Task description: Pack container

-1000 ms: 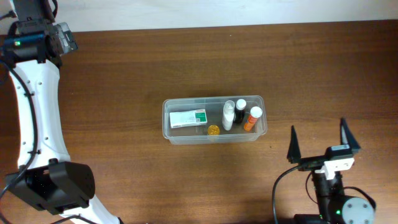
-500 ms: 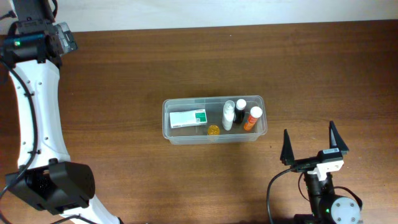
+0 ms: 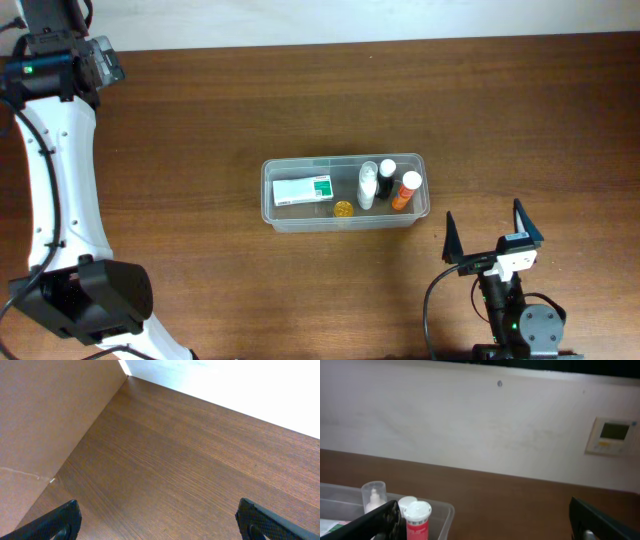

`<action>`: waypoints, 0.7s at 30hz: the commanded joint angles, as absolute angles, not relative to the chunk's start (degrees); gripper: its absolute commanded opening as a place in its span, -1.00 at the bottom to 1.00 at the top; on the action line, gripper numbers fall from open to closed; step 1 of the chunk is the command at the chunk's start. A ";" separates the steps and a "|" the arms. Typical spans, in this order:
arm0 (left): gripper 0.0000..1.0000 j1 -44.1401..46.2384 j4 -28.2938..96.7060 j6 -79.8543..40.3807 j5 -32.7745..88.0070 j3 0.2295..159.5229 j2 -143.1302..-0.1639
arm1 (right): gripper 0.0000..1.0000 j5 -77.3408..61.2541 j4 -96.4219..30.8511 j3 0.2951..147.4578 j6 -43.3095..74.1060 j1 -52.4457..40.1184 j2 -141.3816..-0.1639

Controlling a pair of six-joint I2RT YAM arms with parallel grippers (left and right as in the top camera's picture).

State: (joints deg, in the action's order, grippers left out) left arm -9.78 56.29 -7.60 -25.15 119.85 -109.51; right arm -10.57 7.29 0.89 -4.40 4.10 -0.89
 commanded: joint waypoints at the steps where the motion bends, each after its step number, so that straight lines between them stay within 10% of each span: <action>1: 0.99 -9.91 56.21 -8.32 -25.76 119.72 -109.75 | 0.97 -11.42 6.79 0.32 -2.52 4.54 -0.19; 21: 0.99 -9.91 56.21 -8.32 -25.76 119.72 -109.75 | 0.97 -12.05 -3.46 0.32 -2.50 4.54 -0.21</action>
State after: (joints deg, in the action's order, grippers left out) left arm -9.78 56.29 -7.60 -25.15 119.85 -109.51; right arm -11.11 -3.16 0.60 -2.98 4.10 -0.84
